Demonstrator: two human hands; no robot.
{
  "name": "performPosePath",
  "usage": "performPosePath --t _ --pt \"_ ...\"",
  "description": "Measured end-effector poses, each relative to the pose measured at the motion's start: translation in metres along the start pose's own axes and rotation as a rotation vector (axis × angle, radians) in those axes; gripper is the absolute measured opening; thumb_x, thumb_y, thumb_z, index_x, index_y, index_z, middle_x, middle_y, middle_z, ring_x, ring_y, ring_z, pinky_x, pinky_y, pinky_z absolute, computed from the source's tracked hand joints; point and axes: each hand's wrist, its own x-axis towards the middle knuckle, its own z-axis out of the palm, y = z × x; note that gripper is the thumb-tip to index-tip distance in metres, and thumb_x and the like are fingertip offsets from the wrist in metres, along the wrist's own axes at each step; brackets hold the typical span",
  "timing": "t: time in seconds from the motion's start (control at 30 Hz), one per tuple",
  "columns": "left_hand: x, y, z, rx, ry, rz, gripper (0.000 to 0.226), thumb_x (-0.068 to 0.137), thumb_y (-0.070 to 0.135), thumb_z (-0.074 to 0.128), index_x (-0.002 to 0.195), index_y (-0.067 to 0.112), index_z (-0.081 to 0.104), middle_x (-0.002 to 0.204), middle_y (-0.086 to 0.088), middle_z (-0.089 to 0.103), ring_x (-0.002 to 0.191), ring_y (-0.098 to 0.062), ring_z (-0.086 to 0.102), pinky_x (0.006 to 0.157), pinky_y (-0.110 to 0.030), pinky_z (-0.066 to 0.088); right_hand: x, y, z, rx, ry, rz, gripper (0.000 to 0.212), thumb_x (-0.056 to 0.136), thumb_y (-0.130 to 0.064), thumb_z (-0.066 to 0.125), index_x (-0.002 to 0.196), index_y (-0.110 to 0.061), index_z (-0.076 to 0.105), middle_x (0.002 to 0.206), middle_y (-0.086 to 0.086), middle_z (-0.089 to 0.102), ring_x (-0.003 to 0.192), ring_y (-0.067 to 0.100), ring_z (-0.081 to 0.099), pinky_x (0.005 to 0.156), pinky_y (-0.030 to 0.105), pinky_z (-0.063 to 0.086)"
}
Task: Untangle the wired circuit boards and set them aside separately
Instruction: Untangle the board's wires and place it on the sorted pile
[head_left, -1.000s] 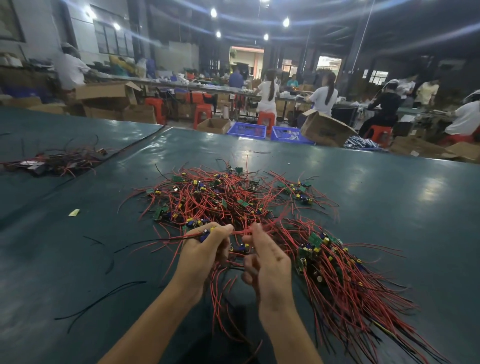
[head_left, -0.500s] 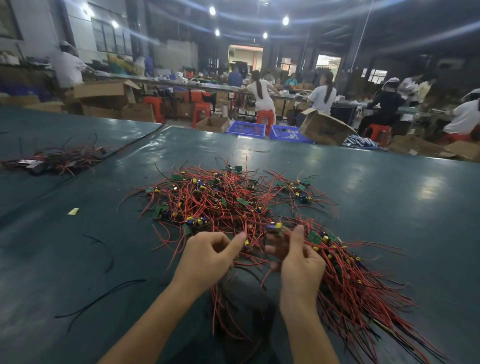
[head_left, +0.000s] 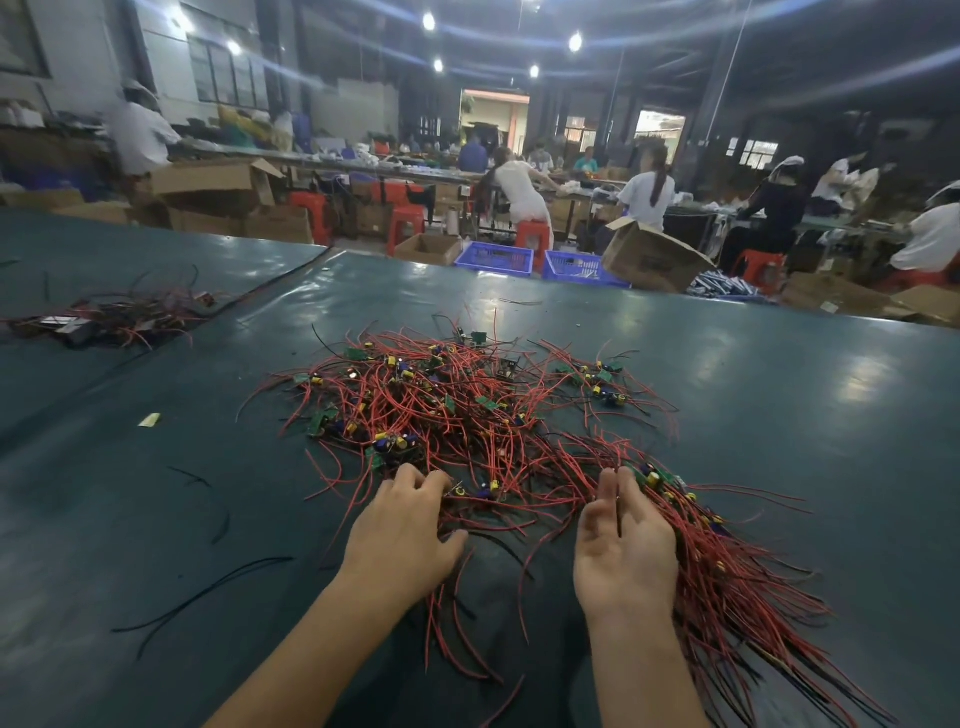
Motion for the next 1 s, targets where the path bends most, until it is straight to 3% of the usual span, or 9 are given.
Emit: performPosePath --t 0.13,0.23,0.37,0.47,0.63,0.7,0.73,0.9,1.0 --pt "0.001 -0.001 -0.002 -0.073 0.028 0.035 0.032 0.091 0.031 0.059 0.121 0.023 0.053 0.1 0.008 0.062 0.096 -0.013 0.059 0.083 -0.03 0.052 -0.003 0.006 0.005 0.074 0.016 -0.127 0.046 0.097 -0.008 0.058 0.138 -0.003 0.039 0.138 0.006 0.055 0.095 0.012 0.068 0.049 0.02 0.054" --pt "0.0 0.0 -0.004 -0.145 0.115 0.082 0.022 0.09 0.023 0.06 0.113 0.021 0.061 0.093 0.008 0.065 0.087 -0.012 0.061 0.079 -0.029 0.053 -0.005 0.019 0.006 -0.111 0.05 -0.215 0.025 0.096 -0.005 0.06 0.117 -0.005 0.046 0.139 0.007 0.055 0.092 0.015 0.07 0.047 0.022 0.053" --pt "0.0 0.005 -0.008 -0.347 0.288 0.116 0.012 0.086 0.018 0.069 0.097 0.018 0.071 0.081 0.014 0.061 0.074 -0.002 0.056 0.072 -0.015 0.049 -0.009 0.027 0.006 -0.37 -0.116 -0.174 0.021 0.098 -0.014 0.058 0.118 -0.01 0.062 0.1 0.0 0.076 0.064 0.004 0.066 0.043 0.018 0.046" --pt "0.0 0.008 -0.012 -0.475 0.384 0.136 0.012 0.082 0.012 0.073 0.093 0.015 0.073 0.082 0.011 0.067 0.074 -0.001 0.061 0.07 -0.015 0.05 -0.011 0.037 0.006 -0.699 -0.284 -0.193 0.013 0.096 -0.021 0.061 0.093 -0.016 0.073 0.075 0.0 0.075 0.053 0.004 0.06 0.042 0.018 0.042" --pt "-0.003 0.016 -0.018 -0.623 0.442 0.226 0.013 0.081 0.009 0.075 0.092 0.016 0.074 0.083 0.012 0.068 0.075 -0.002 0.064 0.066 -0.015 0.051 -0.013 0.051 0.003 -0.961 -0.42 -0.206 0.037 0.097 -0.034 0.059 0.069 -0.016 0.076 0.075 0.006 0.075 0.067 0.022 0.069 0.063 0.031 0.055" --pt "-0.005 0.019 -0.02 -0.704 0.419 0.256 0.014 0.081 0.007 0.075 0.092 0.016 0.074 0.082 0.011 0.07 0.073 -0.004 0.066 0.065 -0.017 0.053 -0.014 0.052 0.003 -0.933 -0.451 -0.149 0.041 0.099 -0.038 0.053 0.072 -0.021 0.079 0.083 0.005 0.077 0.081 0.026 0.072 0.075 0.038 0.058" --pt "-0.006 0.021 -0.021 -0.751 0.398 0.259 0.014 0.081 0.006 0.074 0.091 0.015 0.073 0.08 0.009 0.071 0.072 -0.006 0.067 0.065 -0.018 0.053 -0.014 0.052 0.003 -0.894 -0.45 -0.102 0.042 0.1 -0.04 0.051 0.076 -0.022 0.08 0.086 0.003 0.077 0.083 0.023 0.073 0.074 0.036 0.058" --pt "-0.004 0.023 -0.031 -1.158 0.283 0.101 0.018 0.081 0.0 0.071 0.084 0.018 0.075 0.074 0.002 0.073 0.063 -0.008 0.067 0.059 -0.017 0.052 -0.015 0.045 0.009 -0.632 -0.313 -0.065 0.025 0.099 -0.037 0.054 0.1 -0.018 0.071 0.096 0.0 0.077 0.077 0.012 0.072 0.052 0.026 0.052" --pt "0.002 0.018 -0.037 -1.438 0.18 -0.059 0.013 0.073 0.011 0.073 0.08 0.021 0.078 0.079 -0.005 0.073 0.062 -0.011 0.063 0.059 -0.019 0.052 -0.016 0.042 0.01 -0.542 -0.304 -0.069 0.019 0.096 -0.032 0.059 0.106 -0.017 0.066 0.097 0.0 0.077 0.074 0.011 0.073 0.044 0.023 0.05"
